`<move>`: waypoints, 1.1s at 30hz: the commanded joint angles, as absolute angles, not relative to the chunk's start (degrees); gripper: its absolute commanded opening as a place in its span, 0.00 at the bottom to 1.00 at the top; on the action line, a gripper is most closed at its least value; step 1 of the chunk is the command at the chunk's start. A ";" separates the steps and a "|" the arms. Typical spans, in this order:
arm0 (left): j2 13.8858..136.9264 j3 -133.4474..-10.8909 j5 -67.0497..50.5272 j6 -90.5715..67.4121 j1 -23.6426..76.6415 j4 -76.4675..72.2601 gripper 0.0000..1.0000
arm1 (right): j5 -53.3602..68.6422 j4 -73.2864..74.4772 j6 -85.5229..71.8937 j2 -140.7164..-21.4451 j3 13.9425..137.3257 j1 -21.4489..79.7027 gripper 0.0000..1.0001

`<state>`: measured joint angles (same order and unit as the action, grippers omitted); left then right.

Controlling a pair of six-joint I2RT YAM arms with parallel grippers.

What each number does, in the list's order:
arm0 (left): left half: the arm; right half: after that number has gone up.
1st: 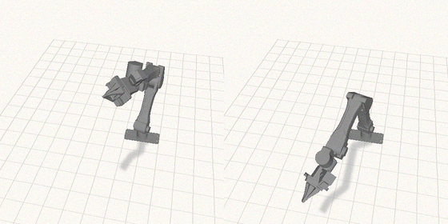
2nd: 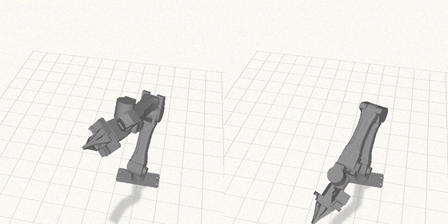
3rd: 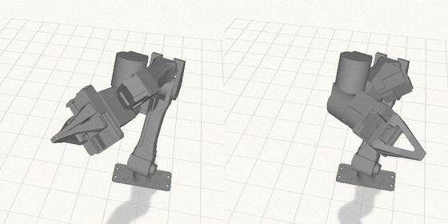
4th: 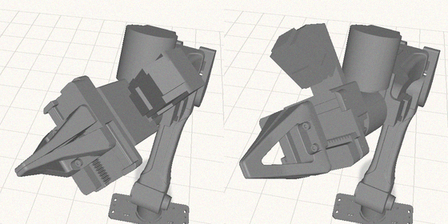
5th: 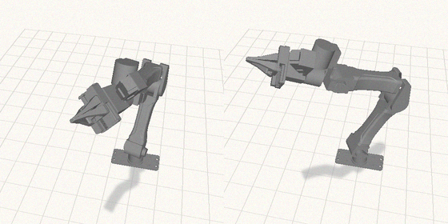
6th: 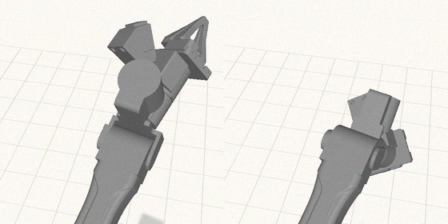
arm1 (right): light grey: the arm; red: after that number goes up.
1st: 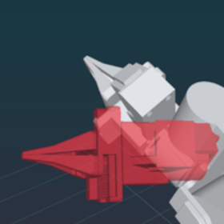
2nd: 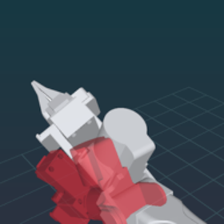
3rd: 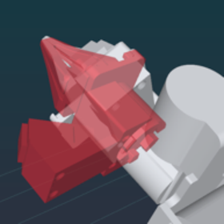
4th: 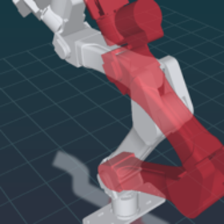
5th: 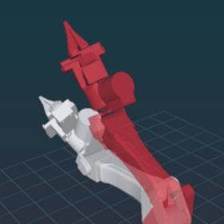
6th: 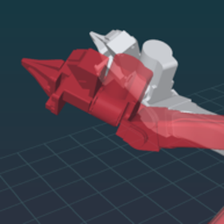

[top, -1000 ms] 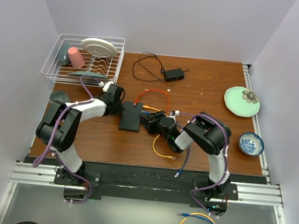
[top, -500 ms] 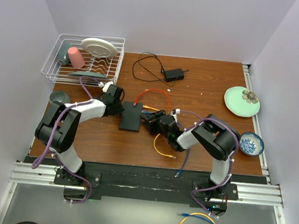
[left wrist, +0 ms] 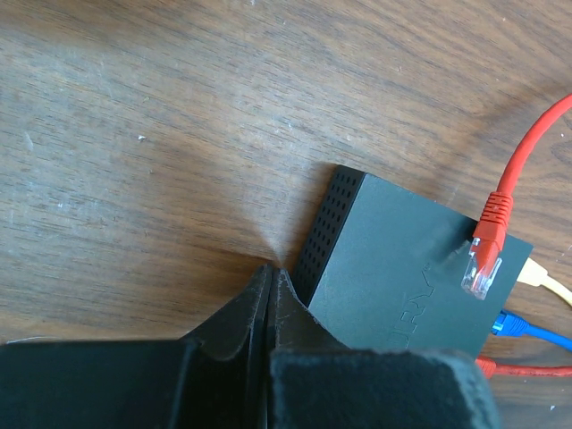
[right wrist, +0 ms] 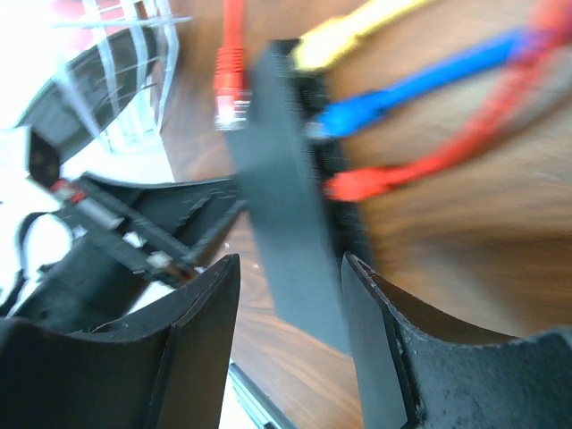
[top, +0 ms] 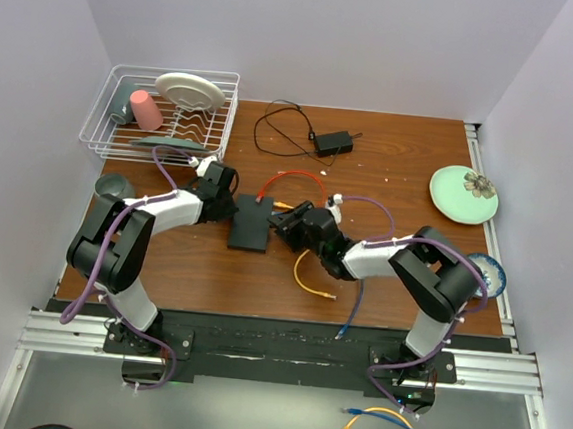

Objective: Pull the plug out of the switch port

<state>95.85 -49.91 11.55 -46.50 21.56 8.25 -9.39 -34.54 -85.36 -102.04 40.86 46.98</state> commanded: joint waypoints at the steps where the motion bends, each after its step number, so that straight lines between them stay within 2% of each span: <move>1: 94.04 -50.45 10.72 -47.11 22.06 7.12 0.00 | -10.37 -26.21 -73.60 -96.08 48.84 47.29 0.54; 8: 93.78 -50.98 10.72 -46.76 22.06 7.73 0.00 | -8.36 -11.37 -58.99 -92.29 57.73 43.87 0.57; 11: 93.52 -51.24 10.64 -46.41 21.97 8.00 0.00 | -3.18 -4.79 -50.91 -94.38 64.49 38.51 0.55; 14: 93.34 -51.77 10.46 -45.79 21.97 8.78 0.00 | -4.30 3.83 -39.58 -98.43 72.14 35.43 0.54; 17: 92.29 -52.29 10.98 -45.18 21.97 9.93 0.00 | -5.98 2.31 -32.36 -100.63 73.04 32.88 0.52; 21: 87.47 -52.64 13.18 -45.35 21.36 11.86 0.00 | -1.68 5.26 -28.75 -106.07 78.29 28.75 0.50; 26: 82.27 -54.23 16.70 -44.47 21.27 15.28 0.00 | -0.62 8.35 -24.61 -111.53 85.51 28.21 0.34; 33: 75.86 -48.88 10.90 -46.75 25.83 13.98 0.00 | 2.37 6.68 -25.75 -111.80 86.66 28.74 0.17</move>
